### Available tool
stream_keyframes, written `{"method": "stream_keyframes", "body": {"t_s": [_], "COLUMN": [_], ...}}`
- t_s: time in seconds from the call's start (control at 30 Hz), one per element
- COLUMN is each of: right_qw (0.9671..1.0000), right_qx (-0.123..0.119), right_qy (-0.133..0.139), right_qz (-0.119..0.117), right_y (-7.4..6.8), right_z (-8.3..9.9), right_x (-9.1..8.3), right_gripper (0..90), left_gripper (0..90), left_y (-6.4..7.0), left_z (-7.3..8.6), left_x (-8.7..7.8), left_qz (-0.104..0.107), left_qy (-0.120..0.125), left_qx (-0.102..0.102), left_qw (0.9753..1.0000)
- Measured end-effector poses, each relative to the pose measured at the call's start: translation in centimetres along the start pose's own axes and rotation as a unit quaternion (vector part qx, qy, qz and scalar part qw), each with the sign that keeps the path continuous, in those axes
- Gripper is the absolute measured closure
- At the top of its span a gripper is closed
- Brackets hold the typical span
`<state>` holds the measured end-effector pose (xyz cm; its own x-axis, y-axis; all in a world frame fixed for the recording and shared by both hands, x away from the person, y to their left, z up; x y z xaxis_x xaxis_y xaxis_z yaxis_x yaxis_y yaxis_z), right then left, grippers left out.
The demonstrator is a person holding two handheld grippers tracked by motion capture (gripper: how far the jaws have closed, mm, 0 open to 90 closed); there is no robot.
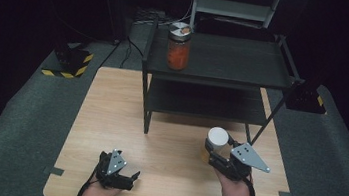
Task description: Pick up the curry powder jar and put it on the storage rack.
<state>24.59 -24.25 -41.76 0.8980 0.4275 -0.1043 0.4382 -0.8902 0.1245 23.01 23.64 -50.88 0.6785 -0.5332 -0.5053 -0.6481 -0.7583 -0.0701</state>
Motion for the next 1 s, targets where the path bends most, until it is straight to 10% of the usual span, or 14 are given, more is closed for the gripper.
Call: {"method": "stream_keyframes", "body": {"t_s": [1.0], "right_qw": [0.9971], "right_qx": [0.007], "right_qy": [0.075], "right_qz": [0.001], "right_y": [0.1], "right_z": [-5.4], "right_x": [-2.9], "right_gripper": [33.2], "left_gripper": [0.9], "left_y": [-0.2], "left_z": [0.1], "left_x": [-0.1], "left_qz": [0.004], "left_qy": [0.005], "left_qx": [-0.005], "left_qw": [1.0]}}
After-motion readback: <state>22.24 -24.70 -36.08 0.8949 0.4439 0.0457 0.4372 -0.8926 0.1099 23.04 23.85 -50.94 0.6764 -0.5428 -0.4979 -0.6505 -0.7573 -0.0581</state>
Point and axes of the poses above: each handheld gripper's, and its own axes: x roughly forward along the jaws, z roughly out of its underside, y roughly to its right, the point moved 3 cm from there along x, roughly forward along the jaws, and after that the axes turned 7 degrees about z, right-handed, at the moved point
